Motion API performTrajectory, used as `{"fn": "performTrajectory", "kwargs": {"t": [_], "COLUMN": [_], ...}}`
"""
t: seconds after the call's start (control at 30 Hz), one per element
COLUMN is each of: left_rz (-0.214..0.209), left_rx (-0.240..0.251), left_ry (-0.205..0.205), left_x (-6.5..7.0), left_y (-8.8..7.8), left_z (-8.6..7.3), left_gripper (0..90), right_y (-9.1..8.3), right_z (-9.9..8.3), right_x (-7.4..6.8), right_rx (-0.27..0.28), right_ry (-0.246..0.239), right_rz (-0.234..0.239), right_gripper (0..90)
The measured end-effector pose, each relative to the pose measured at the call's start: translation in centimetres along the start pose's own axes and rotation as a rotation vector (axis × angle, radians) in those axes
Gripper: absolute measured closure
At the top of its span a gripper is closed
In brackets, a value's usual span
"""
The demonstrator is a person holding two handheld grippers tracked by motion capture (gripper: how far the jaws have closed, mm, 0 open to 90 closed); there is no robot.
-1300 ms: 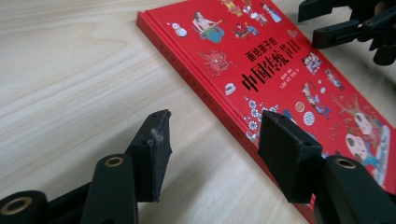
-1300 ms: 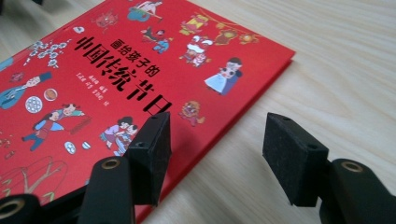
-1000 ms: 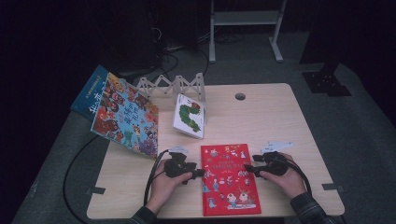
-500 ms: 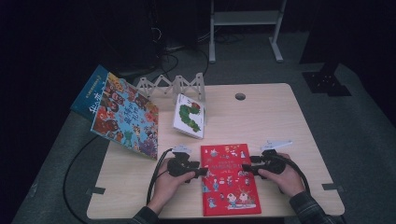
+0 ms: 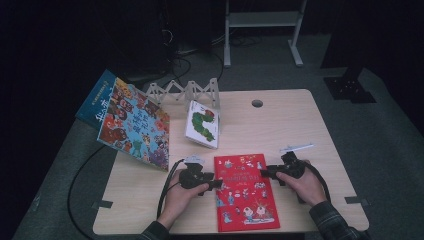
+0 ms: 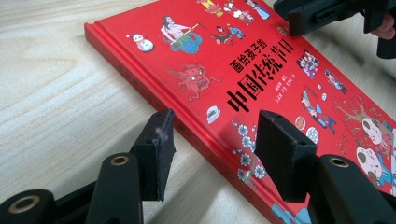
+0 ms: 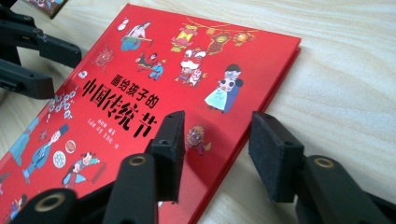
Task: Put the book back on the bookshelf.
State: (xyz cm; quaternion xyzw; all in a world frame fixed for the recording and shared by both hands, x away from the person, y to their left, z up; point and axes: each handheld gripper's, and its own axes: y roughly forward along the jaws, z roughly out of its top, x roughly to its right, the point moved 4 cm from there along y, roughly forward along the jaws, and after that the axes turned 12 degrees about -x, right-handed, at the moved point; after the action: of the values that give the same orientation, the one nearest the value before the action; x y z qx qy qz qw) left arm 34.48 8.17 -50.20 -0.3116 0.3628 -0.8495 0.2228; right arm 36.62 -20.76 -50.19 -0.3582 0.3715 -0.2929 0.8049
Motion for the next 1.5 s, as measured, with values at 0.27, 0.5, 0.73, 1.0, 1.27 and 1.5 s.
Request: {"fn": "performTrajectory", "kwargs": {"t": [0.27,0.5,0.73,1.0,1.27,1.5], "left_rz": [0.005,-0.001,0.007,0.012,0.000,-0.001], "left_rx": [0.003,0.002,0.008,0.012,0.024,0.028], "left_ry": [-0.002,-0.004,-0.001,-0.003,-0.019,-0.020], "left_x": [-0.1,-0.2,-0.3,-0.4,-0.4,-0.5], "left_y": [0.0,0.0,0.1,0.1,0.1,0.1], "left_z": [0.1,0.1,0.2,0.2,0.1,0.1], "left_gripper": [50.2,51.2,52.6,53.9,54.5,54.5], "right_y": [0.0,-0.1,-0.3,-0.6,-0.4,-0.4], "right_z": [0.7,0.9,0.9,0.9,0.8,0.9], "right_x": [0.5,0.5,0.6,0.4,1.1,1.2], "right_rx": [-0.049,-0.075,-0.093,-0.097,-0.117,-0.132], "right_ry": [0.058,0.081,0.103,0.058,0.175,0.191], "right_rz": [0.022,0.026,0.034,0.002,0.095,0.102], "right_gripper": [64.5,66.6,70.6,80.0,75.6,75.5]}}
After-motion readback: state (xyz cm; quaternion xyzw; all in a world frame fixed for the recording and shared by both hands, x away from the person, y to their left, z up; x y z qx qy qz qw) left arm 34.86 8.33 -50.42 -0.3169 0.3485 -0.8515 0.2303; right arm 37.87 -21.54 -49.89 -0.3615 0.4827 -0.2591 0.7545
